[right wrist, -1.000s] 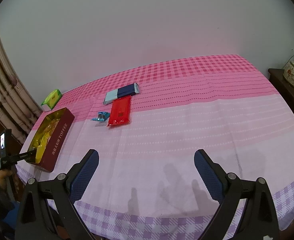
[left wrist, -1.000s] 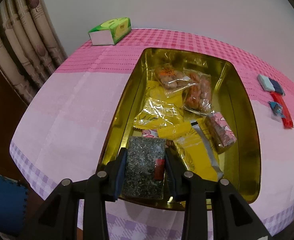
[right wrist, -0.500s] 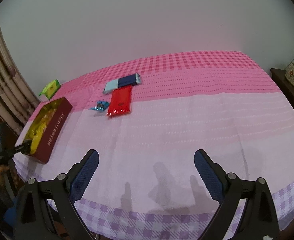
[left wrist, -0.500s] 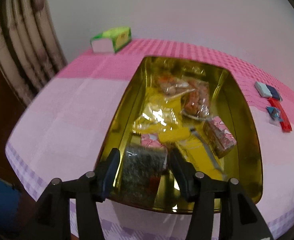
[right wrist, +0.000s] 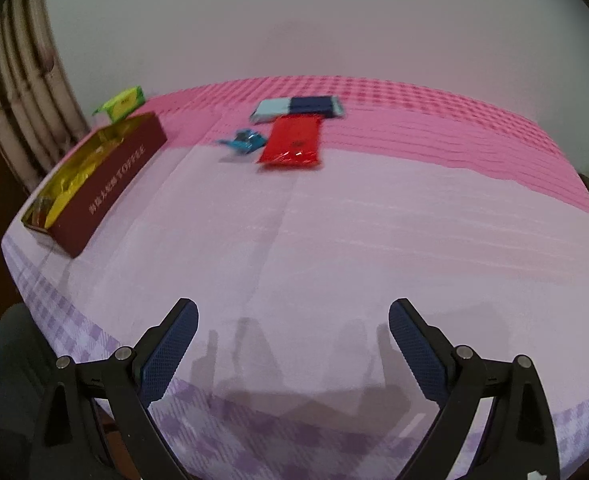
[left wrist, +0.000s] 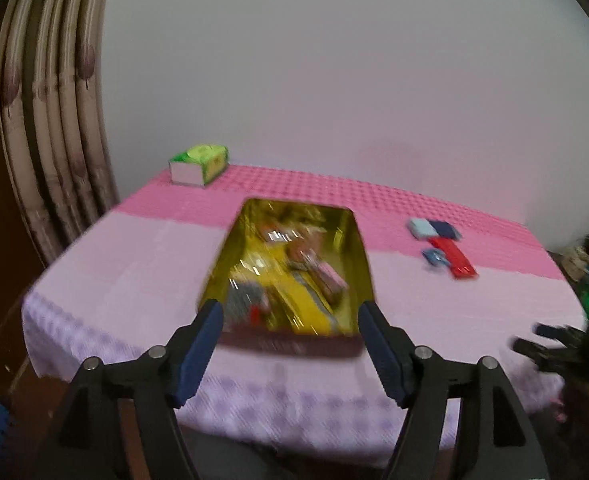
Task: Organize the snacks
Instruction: 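Reach the right tool to the red snack packet and grasp it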
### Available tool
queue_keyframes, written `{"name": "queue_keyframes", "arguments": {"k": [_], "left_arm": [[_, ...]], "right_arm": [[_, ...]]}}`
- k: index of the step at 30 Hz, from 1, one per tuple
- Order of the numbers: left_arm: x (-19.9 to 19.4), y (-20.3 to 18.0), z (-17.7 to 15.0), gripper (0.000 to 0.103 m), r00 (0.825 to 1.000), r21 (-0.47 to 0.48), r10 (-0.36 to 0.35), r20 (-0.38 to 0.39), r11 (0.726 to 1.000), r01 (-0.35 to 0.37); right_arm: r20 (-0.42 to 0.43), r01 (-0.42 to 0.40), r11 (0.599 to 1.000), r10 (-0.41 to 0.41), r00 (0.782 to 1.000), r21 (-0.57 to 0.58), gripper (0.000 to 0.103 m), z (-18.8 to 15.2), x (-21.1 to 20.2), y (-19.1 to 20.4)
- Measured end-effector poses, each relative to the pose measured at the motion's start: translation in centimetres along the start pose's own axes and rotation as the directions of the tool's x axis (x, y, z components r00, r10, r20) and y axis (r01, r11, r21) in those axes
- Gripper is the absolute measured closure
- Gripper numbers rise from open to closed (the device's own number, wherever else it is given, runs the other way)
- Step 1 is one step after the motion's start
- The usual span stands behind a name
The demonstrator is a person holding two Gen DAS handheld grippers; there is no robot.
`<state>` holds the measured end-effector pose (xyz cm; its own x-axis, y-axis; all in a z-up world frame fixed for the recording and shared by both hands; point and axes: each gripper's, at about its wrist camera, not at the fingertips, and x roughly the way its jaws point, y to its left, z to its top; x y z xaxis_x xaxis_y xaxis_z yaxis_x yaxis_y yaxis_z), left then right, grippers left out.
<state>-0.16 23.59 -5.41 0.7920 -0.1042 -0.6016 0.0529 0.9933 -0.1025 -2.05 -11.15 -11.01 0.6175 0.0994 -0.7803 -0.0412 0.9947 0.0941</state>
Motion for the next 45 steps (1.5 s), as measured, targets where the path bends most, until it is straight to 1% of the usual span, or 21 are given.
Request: {"name": "queue_keyframes", "arguments": {"k": [3,6,11,13,15,16,19,21,23,25,29,31,32,33,35,38,40,41,43,44,45], "left_arm": [[0.2,-0.8,-2.1,0.031,0.999,-0.001,-0.043,-0.028,0.999,0.043],[1.3,-2.0,-2.8,0.031,0.995,0.032,-0.064,-0.072,0.997,0.066],[1.5,-2.0,-3.1,0.031,0.990,-0.017,-0.116,-0.085,0.993,0.115],[1.3,-1.6,-3.0,0.031,0.988,-0.047,-0.128,-0.086,0.991,0.124],[1.2,-1.2,-3.0,0.031,0.987,-0.071,-0.136,-0.088,0.989,0.130],[1.2,-1.0,-3.0,0.031,0.986,-0.082,-0.138,-0.090,0.988,0.131],[1.4,-0.8,-3.2,0.031,0.983,-0.098,-0.150,-0.105,0.985,0.140],[1.5,-0.9,-3.2,0.031,0.983,-0.091,-0.151,-0.109,0.986,0.141],[1.6,-1.0,-3.2,0.031,0.983,-0.088,-0.151,-0.108,0.986,0.142],[1.9,-0.9,-3.2,0.031,0.982,-0.091,-0.153,-0.113,0.986,0.143],[2.3,-0.7,-3.3,0.031,0.979,-0.112,-0.157,-0.127,0.983,0.143],[2.3,-0.5,-3.4,0.031,0.978,-0.117,-0.158,-0.134,0.983,0.143],[2.3,-0.4,-3.5,0.031,0.978,-0.119,-0.156,-0.136,0.983,0.140],[2.4,-0.3,-3.5,0.031,0.977,-0.127,-0.159,-0.140,0.982,0.141],[2.7,-0.1,-3.5,0.031,0.974,-0.139,-0.167,-0.151,0.979,0.146],[3.1,0.1,-3.6,0.032,0.973,-0.145,-0.165,-0.164,0.979,0.142],[3.3,0.2,-3.6,0.032,0.971,-0.153,-0.166,-0.172,0.978,0.140],[3.4,0.3,-3.6,0.031,0.970,-0.157,-0.165,-0.177,0.978,0.137],[3.5,0.6,-3.6,0.031,0.970,-0.166,-0.163,-0.182,0.977,0.133],[3.6,0.7,-3.6,0.031,0.969,-0.170,-0.164,-0.184,0.976,0.133],[3.6,0.7,-3.6,0.031,0.969,-0.172,-0.163,-0.184,0.976,0.131]], "right_arm": [[0.006,0.024,0.999,-0.024,1.000,-0.021,0.008,0.8,1.1,0.7],[-0.010,0.067,0.996,-0.068,0.998,-0.066,0.008,2.8,2.7,1.2],[-0.027,0.042,0.998,-0.043,0.999,-0.036,0.008,7.0,5.5,1.1],[-0.056,0.068,0.997,-0.070,0.996,-0.024,0.011,8.7,7.4,0.7],[-0.081,0.101,0.995,-0.103,0.991,-0.029,0.023,10.4,9.4,0.2],[-0.086,0.101,0.994,-0.103,0.991,-0.032,0.025,10.9,9.8,0.0],[-0.098,0.084,0.995,-0.089,0.991,-0.049,0.026,12.1,11.3,-0.2],[-0.095,0.099,0.992,-0.106,0.990,-0.075,0.026,12.7,12.0,-0.1],[-0.088,0.086,0.994,-0.092,0.992,-0.073,0.026,13.1,12.4,-0.1],[-0.084,0.083,0.995,-0.088,0.993,-0.063,0.024,13.5,12.9,0.1],[-0.074,0.062,0.997,-0.064,0.995,-0.039,0.023,14.0,13.3,-0.1],[-0.057,0.054,0.998,-0.052,0.997,0.026,0.022,14.0,12.9,-0.6],[-0.045,0.049,0.997,-0.047,0.998,0.058,0.018,13.9,12.7,-1.0],[-0.034,0.058,0.994,-0.055,0.998,0.095,0.010,13.8,12.6,-1.4],[-0.026,0.075,0.985,-0.072,0.997,0.156,0.005,14.1,13.1,-2.0],[-0.050,0.132,0.981,-0.126,0.991,0.143,0.004,15.4,14.6,-1.3],[-0.086,0.214,0.972,-0.205,0.975,0.102,0.003,16.7,16.3,-0.4],[-0.089,0.214,0.970,-0.205,0.975,0.111,0.004,17.2,16.7,-0.3],[-0.087,0.232,0.963,-0.222,0.971,0.140,0.018,17.8,16.9,-0.5],[-0.077,0.234,0.961,-0.225,0.971,0.146,0.041,17.9,16.9,-0.4],[-0.062,0.228,0.963,-0.222,0.973,0.144,0.055,17.9,16.5,-0.4]]}}
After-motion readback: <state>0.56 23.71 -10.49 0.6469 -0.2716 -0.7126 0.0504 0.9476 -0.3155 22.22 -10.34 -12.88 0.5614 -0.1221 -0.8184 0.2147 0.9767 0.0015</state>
